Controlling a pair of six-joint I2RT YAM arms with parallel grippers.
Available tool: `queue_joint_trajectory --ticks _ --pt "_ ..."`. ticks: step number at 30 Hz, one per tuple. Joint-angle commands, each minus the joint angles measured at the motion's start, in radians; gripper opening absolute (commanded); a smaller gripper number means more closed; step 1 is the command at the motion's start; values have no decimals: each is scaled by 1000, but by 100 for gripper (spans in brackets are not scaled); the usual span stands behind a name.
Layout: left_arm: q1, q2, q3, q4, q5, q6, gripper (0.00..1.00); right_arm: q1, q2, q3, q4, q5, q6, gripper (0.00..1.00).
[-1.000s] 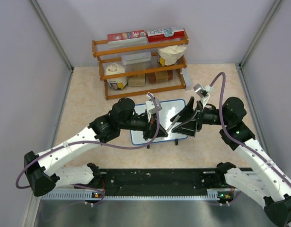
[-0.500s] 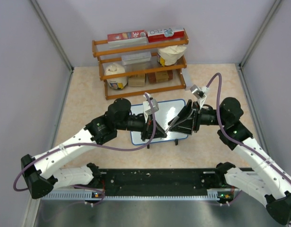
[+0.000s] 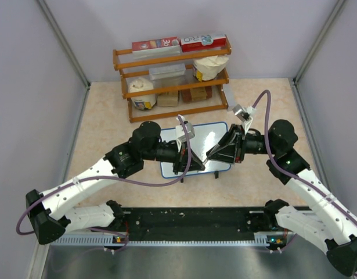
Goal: Write a sentence on the whiteboard
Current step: Pick up the whiteboard marker at the center of the board, then adjust the whiteboard at the center of the board.
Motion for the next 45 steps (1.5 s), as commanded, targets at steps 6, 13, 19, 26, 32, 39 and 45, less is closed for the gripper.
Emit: queue_joint_trajectory --ticks 6,13,19,26,32,39,45 --pt "-2 -8 -7 47 25 9 0 13 -10 -11 15 -15 -28 0" --pt "-2 -17 -10 39 -16 6 9 13 -31 -15 -56 31 -80 0" --pt "3 -56 -36 47 -132 -29 90 13 -76 -24 -114 144 -127 0" --pt "61 -120 -126 93 -211 -88 99 13 -140 -58 -176 350 -166 0" --pt "219 -177 -255 165 -156 -198 98 13 -214 -95 -217 525 -180 0" --pt "409 -214 -382 192 -113 -278 96 13 -272 -122 -251 617 -192 0" --pt "486 -274 -458 96 -179 -267 96 12 -303 -150 -257 667 -200 0"
